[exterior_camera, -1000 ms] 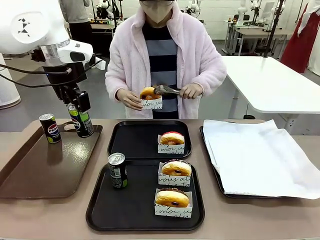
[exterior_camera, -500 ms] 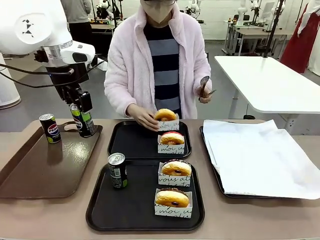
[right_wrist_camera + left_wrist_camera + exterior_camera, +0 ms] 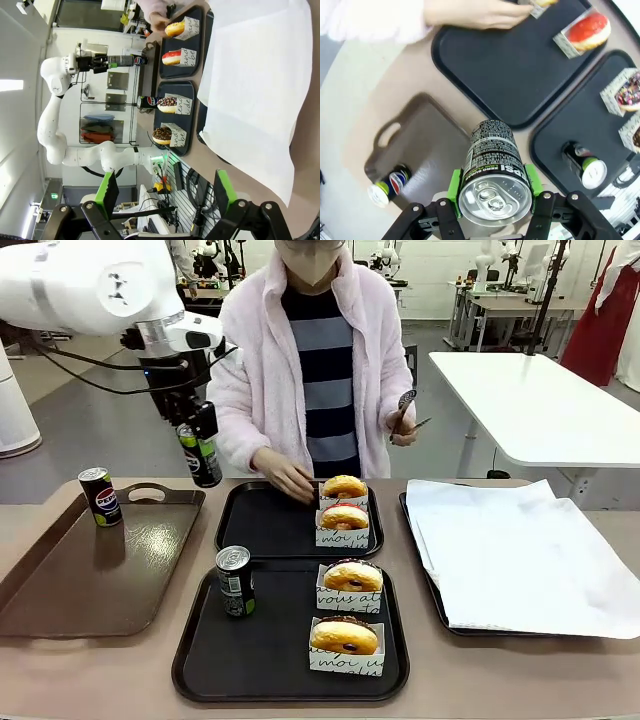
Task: Set up donuts and drinks on trays.
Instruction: Pick up one Pepsi coke from the Handle tray and place it on the Flat Tray without a Pepsi coke.
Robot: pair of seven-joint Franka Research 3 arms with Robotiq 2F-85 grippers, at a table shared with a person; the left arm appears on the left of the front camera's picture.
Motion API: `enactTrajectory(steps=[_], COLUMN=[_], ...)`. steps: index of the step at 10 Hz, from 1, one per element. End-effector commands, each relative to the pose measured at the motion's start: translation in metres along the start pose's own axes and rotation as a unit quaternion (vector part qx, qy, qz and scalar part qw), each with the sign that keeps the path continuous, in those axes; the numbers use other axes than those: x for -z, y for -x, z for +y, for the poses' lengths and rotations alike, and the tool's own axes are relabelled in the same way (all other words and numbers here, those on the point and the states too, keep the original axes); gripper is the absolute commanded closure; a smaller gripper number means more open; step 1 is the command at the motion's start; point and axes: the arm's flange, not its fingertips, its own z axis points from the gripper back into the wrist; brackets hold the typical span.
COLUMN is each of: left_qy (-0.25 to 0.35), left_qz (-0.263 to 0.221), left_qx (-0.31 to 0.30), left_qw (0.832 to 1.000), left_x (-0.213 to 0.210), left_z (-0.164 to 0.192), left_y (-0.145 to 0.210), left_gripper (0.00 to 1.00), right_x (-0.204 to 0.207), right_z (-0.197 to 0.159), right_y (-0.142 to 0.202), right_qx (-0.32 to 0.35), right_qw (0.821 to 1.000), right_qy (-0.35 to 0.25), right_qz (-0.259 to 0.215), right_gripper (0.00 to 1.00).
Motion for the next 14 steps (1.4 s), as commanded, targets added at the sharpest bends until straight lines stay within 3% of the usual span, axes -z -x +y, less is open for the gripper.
enactTrajectory(steps=[1,5,11,14], left_qy=[-0.022,-0.016,-0.035,-0.011], left_qz=[-0.007,0.016,0.051,0.059], left_qx=[-0.003,0.001,0.036,0.049], left_qw=[1.000,1.000,0.997,0.997], left_x=[0.010,0.073,0.128,0.143], left_z=[0.019,0.044,0.015,0.006], left_y=[-0.033,-0.072,-0.104,-0.112], left_gripper=[0.41,0.41,0.41,0.41], right_x=[0.001,0.001,0.001,0.001], right_z=[0.000,0.000,0.000,0.000], right_y=[0.001,0.001,0.001,0.001], right_qx=[-0.002,-0.002,-0.002,-0.002], right_qw=[1.000,1.000,1.000,1.000], right_qy=[0.002,0.002,0.002,0.002], right_qz=[0.000,0.000,0.000,0.000], right_gripper=[0.00,0.00,0.00,0.00])
